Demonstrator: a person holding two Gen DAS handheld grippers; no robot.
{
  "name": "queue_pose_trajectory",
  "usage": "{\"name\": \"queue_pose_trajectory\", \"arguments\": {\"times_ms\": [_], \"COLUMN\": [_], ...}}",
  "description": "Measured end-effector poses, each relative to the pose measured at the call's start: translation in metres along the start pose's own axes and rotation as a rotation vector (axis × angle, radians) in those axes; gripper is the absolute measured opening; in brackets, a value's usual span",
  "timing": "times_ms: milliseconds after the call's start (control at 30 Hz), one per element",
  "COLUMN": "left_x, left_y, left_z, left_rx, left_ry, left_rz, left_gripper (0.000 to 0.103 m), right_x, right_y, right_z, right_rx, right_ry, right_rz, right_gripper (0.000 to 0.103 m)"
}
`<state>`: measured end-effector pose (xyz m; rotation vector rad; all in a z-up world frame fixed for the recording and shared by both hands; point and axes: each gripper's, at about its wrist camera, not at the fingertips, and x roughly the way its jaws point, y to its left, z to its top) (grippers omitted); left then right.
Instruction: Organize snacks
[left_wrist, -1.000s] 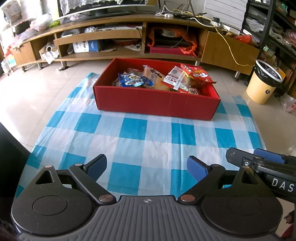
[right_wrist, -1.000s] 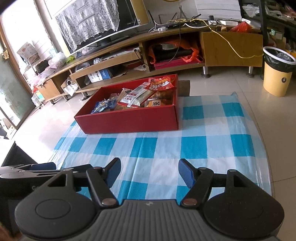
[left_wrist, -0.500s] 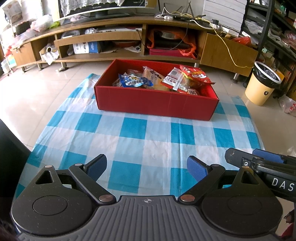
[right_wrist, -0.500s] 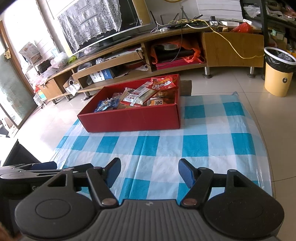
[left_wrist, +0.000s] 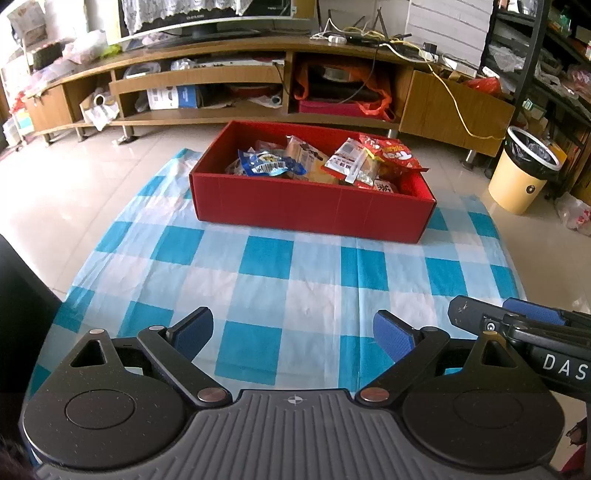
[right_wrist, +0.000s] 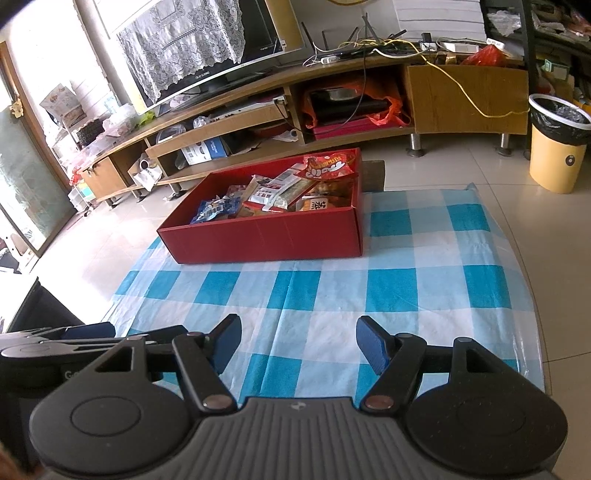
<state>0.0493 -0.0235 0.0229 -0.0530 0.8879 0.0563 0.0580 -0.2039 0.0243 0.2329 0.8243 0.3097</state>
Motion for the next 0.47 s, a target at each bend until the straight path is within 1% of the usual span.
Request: {"name": "queue_pose_trajectory", "arguments": {"times_ms": [333, 467], "left_x": [-0.0071, -0.0087], "left_y": [-0.002, -0.0007], "left_z": [-0.0002, 0.0003], "left_rx": [0.02, 0.015], "left_ry": [-0.049, -0.06], "left_rz": [0.029, 0.027], "left_gripper": [0.097, 0.098], "right_x": [-0.0043, -0.0063], "right_y": [0.0016, 0.0017], "right_z": [0.0013, 0.0026], "right_rx": [-0.005, -0.008], "right_ry": [-0.011, -0.021], "right_rz": [0.011, 0.018], "right_gripper": [0.067, 0.067]}}
